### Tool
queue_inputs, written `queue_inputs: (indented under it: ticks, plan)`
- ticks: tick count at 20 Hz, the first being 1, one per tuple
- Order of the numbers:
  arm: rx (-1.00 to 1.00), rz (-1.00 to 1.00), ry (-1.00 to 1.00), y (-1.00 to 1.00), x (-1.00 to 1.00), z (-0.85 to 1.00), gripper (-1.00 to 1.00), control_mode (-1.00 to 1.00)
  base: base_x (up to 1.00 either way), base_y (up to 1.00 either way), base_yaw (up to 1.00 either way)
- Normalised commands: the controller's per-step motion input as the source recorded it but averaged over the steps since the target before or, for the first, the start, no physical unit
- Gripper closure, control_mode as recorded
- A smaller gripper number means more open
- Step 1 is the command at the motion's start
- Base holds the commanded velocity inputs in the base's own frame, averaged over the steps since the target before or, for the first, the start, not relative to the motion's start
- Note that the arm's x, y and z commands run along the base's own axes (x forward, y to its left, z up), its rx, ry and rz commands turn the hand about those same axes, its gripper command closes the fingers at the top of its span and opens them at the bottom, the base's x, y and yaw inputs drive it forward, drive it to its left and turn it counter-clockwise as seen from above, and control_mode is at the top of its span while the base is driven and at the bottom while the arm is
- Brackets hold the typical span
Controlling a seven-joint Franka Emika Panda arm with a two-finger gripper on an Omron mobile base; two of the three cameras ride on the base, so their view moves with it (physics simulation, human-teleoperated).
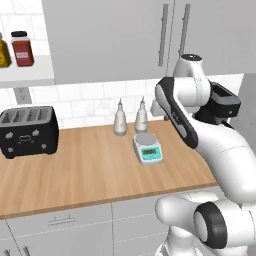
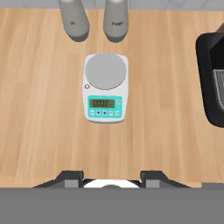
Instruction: Navigate to the toaster oven.
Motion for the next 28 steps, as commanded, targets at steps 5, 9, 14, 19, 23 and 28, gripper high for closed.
queue_inputs:
  ticks: [5,9,14,19,23,28]
  plan:
    - [0.00,0.02,0.00,0.00,-0.57,0.00,-1.00,-1.00,0.00,0.00,0.00]
    - [0.00,0.02,0.00,0.03,-0.90,0.00,-1.00,-1.00,0.00,0.00,0.00]
    - [0.00,0.00,-0.03,0.03,-0.77,0.00,-1.00,-1.00,0.00,0.00,0.00]
    - [0.00,0.00,-0.04,0.00,-0.31,-0.01,-1.00,1.00,-0.13,0.25,-0.01]
    - [0.00,0.00,0.00,0.00,0.00,0.00,-1.00,1.00,-0.20,1.00,-0.07]
    - [0.00,0.00,0.00,0.00,0.00,0.00,-1.00,1.00,-0.14,1.00,-0.07]
